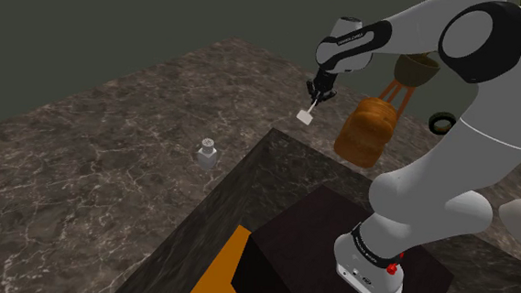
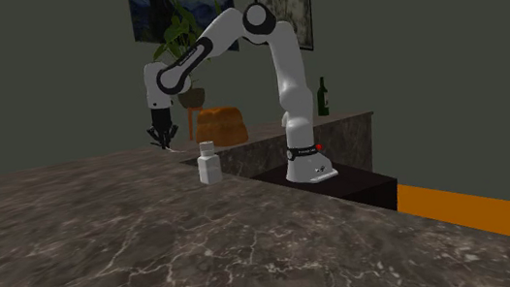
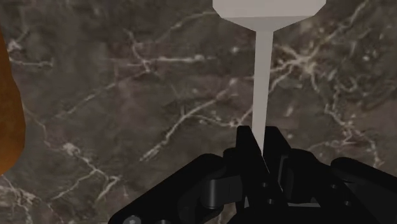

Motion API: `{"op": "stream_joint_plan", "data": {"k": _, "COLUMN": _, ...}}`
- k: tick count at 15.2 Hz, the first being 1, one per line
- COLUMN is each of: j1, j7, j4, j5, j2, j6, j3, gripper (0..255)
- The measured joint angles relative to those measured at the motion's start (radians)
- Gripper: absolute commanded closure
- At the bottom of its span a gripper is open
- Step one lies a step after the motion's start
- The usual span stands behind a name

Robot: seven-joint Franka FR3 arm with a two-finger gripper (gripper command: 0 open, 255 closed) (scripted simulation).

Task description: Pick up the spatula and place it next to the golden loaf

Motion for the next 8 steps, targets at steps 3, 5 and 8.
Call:
{"op": "stream_joint_plan", "data": {"k": 3, "j1": 0.000, "j7": 0.000, "j4": 0.000, "j5": 0.000, "j2": 0.000, "j6": 0.000, "j3": 0.000, "gripper": 0}}
{"op": "stream_joint_plan", "data": {"k": 5, "j1": 0.000, "j7": 0.000, "j4": 0.000, "j5": 0.000, "j2": 0.000, "j6": 0.000, "j3": 0.000, "gripper": 0}}
{"op": "stream_joint_plan", "data": {"k": 8, "j1": -0.001, "j7": -0.004, "j4": 0.001, "j5": 0.005, "j2": -0.011, "j6": -0.012, "j3": 0.001, "gripper": 0}}
